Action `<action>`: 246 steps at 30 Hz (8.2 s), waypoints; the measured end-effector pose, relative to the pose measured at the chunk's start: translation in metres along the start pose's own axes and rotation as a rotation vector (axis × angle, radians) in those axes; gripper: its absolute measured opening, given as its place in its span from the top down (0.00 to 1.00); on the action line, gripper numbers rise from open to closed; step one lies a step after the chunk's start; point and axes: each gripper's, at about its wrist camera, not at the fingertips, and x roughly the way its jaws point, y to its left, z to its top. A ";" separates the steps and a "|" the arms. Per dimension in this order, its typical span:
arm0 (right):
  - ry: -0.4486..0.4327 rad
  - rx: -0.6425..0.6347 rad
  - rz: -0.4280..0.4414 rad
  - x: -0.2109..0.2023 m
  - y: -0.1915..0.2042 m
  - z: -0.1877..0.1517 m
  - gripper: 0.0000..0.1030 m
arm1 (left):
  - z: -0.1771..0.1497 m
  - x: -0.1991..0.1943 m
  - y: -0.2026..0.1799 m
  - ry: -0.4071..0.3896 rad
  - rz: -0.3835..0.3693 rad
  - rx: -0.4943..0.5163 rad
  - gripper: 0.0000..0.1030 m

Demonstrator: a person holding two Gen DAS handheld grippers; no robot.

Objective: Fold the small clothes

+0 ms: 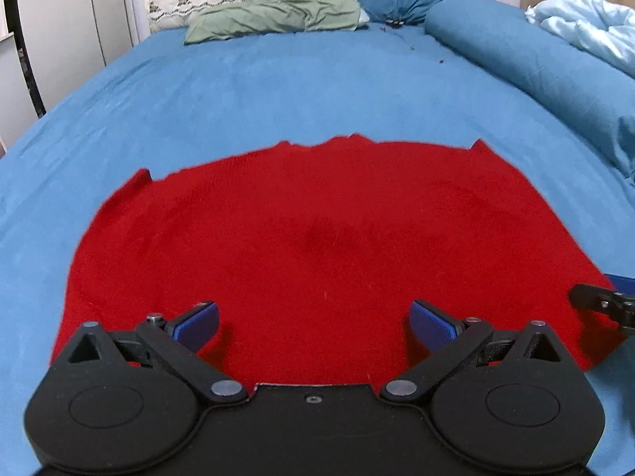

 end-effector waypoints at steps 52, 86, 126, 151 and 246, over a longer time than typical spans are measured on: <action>-0.069 -0.295 0.317 -0.029 0.242 0.035 0.05 | -0.065 -0.052 0.166 -0.155 -0.217 -0.204 0.11; -0.116 -0.151 -0.037 0.007 0.194 -0.081 0.11 | -0.093 -0.041 0.199 -0.019 0.013 -0.246 0.37; 0.190 0.071 0.354 0.087 0.203 0.066 0.65 | 0.016 0.010 0.207 0.031 -0.283 -0.320 0.71; 0.081 0.135 0.258 -0.076 0.070 -0.069 0.12 | -0.094 -0.109 0.063 -0.105 -0.181 -0.204 0.37; 0.044 -0.109 -0.146 -0.385 0.129 -0.183 0.00 | -0.218 -0.368 -0.012 -0.165 0.113 -0.025 0.00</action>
